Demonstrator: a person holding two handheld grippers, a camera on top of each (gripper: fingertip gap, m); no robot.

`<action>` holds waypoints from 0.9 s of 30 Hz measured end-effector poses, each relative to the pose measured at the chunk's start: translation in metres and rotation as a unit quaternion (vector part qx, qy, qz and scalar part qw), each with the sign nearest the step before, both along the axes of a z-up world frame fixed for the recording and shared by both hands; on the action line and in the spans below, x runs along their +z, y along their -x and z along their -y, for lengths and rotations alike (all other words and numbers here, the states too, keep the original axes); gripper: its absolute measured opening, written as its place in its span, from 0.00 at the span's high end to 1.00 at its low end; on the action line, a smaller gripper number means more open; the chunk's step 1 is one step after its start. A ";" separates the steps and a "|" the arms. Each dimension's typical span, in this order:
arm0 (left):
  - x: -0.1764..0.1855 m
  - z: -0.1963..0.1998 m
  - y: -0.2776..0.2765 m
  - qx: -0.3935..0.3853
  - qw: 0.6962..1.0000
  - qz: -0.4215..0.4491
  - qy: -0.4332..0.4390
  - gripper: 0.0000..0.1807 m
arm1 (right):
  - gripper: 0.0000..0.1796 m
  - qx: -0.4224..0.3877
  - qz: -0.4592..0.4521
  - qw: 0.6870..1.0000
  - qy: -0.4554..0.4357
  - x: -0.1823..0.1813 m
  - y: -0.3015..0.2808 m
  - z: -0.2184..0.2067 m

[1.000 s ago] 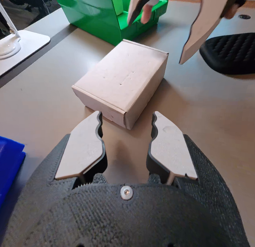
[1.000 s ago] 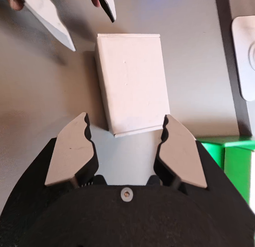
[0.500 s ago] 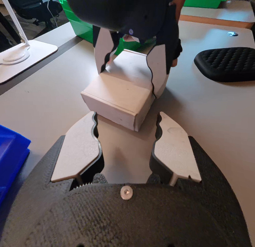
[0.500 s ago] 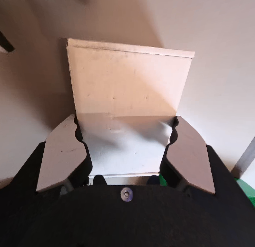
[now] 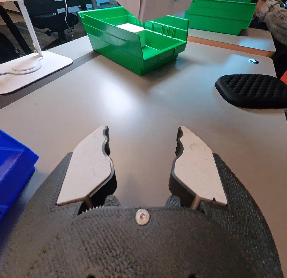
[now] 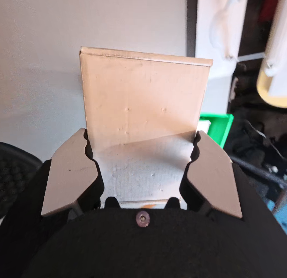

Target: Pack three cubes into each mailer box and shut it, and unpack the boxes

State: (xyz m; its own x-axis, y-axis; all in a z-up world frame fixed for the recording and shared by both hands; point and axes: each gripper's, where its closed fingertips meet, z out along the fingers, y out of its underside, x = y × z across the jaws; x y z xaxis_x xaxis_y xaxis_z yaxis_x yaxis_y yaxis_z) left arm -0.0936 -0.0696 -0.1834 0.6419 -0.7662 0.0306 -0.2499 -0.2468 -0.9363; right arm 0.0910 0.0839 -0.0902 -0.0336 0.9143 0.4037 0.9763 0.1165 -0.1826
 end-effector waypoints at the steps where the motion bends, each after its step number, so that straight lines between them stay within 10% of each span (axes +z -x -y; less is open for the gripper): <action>1: 0.001 -0.001 0.001 0.003 1.000 0.001 -0.002 0.54 | 0.30 -0.020 0.009 1.000 -0.013 0.007 -0.016 -0.017; 12: -0.014 -0.009 0.009 0.029 0.999 -0.008 0.012 0.55 | 0.30 -0.140 0.073 0.987 0.021 -0.036 -0.109 -0.133; 27: -0.023 -0.014 0.004 0.021 0.999 -0.003 0.034 0.55 | 0.31 -0.060 0.041 0.994 0.081 -0.107 -0.094 -0.098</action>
